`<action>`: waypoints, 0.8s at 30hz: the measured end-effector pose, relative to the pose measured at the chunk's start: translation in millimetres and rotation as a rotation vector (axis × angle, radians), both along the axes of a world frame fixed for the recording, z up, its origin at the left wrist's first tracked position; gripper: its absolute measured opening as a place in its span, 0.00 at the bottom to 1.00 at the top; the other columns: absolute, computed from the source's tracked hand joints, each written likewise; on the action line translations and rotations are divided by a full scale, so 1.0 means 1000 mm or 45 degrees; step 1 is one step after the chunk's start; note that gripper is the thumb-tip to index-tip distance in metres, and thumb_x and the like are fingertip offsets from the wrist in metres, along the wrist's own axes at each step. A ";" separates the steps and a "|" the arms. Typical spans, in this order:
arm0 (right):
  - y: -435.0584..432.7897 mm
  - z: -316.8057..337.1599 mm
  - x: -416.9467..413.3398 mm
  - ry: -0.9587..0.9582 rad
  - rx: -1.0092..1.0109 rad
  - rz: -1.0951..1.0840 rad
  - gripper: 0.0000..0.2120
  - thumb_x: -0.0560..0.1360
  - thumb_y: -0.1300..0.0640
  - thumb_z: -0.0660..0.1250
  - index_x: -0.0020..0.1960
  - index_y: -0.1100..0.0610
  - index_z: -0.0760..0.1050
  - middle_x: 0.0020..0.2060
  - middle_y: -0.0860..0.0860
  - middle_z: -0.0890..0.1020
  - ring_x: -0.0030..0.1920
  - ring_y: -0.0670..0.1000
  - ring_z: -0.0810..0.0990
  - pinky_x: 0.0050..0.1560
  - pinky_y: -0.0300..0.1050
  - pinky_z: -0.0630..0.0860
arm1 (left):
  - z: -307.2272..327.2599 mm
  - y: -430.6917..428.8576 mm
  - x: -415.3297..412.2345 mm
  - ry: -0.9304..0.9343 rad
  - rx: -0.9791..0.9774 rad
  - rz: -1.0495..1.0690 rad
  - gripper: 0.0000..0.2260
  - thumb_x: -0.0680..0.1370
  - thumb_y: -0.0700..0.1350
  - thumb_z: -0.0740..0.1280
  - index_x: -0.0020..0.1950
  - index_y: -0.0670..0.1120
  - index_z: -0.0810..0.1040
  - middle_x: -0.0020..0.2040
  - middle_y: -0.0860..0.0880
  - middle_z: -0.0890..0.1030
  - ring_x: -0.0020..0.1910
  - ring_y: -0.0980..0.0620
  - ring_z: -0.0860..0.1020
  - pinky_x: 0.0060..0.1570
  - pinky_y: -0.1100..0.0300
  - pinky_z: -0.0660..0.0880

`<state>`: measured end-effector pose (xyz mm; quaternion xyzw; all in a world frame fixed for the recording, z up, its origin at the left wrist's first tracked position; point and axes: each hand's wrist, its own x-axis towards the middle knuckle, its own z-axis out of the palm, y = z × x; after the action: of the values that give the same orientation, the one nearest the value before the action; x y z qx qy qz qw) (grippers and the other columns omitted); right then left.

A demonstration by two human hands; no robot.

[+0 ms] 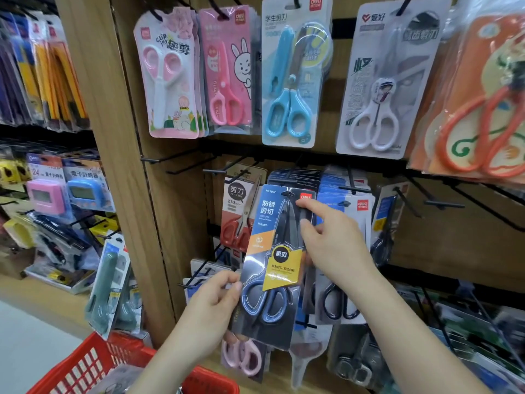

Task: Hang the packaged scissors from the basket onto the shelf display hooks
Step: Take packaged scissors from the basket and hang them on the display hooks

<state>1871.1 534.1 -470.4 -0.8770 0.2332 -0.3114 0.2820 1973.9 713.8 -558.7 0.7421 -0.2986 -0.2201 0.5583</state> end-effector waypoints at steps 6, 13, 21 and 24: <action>0.013 -0.011 -0.017 0.294 -0.111 -0.019 0.23 0.81 0.49 0.56 0.75 0.41 0.58 0.29 0.49 0.79 0.35 0.49 0.80 0.42 0.51 0.81 | -0.014 -0.025 0.012 -0.118 0.055 0.101 0.09 0.84 0.48 0.59 0.46 0.55 0.76 0.41 0.45 0.82 0.37 0.46 0.81 0.33 0.51 0.81; 0.010 -0.036 -0.016 0.191 0.164 0.180 0.24 0.80 0.52 0.62 0.73 0.38 0.63 0.44 0.40 0.82 0.40 0.44 0.82 0.49 0.49 0.81 | -0.017 -0.066 0.034 -0.487 0.288 0.207 0.05 0.82 0.46 0.61 0.48 0.56 0.68 0.44 0.54 0.79 0.41 0.56 0.78 0.43 0.54 0.75; 0.001 -0.050 0.000 0.042 0.411 0.304 0.33 0.79 0.58 0.64 0.76 0.35 0.56 0.68 0.39 0.70 0.61 0.40 0.77 0.56 0.44 0.80 | 0.030 -0.117 0.044 -0.668 0.039 0.169 0.40 0.71 0.55 0.75 0.77 0.56 0.56 0.71 0.54 0.71 0.67 0.52 0.73 0.64 0.48 0.75; -0.003 -0.051 0.008 -0.038 0.516 0.300 0.37 0.79 0.58 0.65 0.77 0.34 0.51 0.74 0.38 0.62 0.71 0.44 0.69 0.69 0.47 0.71 | 0.033 -0.131 0.041 -0.695 0.120 0.204 0.45 0.71 0.56 0.75 0.79 0.51 0.51 0.73 0.46 0.70 0.66 0.45 0.75 0.61 0.46 0.76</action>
<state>1879.2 531.5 -521.9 -0.8190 0.1827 -0.2361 0.4900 2015.0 583.3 -526.2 0.8202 -0.3677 0.0192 0.4378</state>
